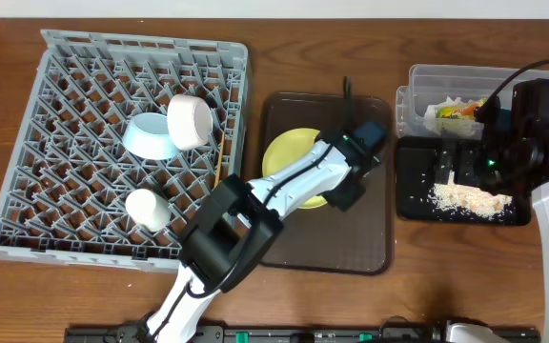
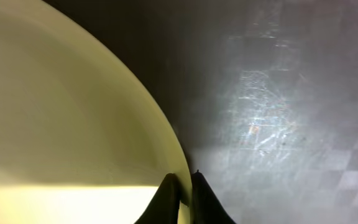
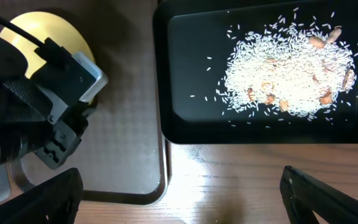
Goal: Sort waste into correct bins and load items into the dishwasher
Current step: 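Reach left gripper to the yellow plate rim and grasp it, then lift the yellow plate and stand it upright in the rack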
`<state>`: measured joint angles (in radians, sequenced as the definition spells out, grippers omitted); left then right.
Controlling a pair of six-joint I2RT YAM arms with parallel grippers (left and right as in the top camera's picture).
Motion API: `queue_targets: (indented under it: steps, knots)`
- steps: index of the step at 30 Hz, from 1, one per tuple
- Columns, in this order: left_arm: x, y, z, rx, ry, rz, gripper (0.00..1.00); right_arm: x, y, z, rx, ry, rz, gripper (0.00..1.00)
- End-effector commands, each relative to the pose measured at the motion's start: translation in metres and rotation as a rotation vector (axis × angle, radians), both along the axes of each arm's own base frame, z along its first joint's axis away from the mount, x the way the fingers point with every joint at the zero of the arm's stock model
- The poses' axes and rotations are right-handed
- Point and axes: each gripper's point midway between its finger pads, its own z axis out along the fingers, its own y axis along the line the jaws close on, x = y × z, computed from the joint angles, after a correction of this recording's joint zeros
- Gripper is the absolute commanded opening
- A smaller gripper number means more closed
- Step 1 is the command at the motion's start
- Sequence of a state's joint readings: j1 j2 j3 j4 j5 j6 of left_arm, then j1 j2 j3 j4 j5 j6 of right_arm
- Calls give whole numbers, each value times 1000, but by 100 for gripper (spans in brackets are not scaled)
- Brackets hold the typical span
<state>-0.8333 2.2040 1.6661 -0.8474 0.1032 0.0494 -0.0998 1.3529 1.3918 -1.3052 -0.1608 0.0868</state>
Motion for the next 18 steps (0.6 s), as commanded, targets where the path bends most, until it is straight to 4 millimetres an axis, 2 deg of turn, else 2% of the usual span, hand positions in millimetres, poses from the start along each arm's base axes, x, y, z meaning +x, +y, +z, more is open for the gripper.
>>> queue_targets:
  steps: [1,5,7,12,18]
  knots:
    - [-6,-1,-1,0,29,17,6,-1,0,0,1,3,9,99]
    - [-7,1,13,-8,18,23,6,0,0,0,1,2,9,99]
    - [-5,-1,29,-33,-4,23,6,0,0,0,1,2,9,99]
    - [-1,-2,91,-130,-101,24,6,-1,0,0,1,3,9,99]
    - [7,15,171,-248,-240,62,6,-1,0,0,1,3,10,99]
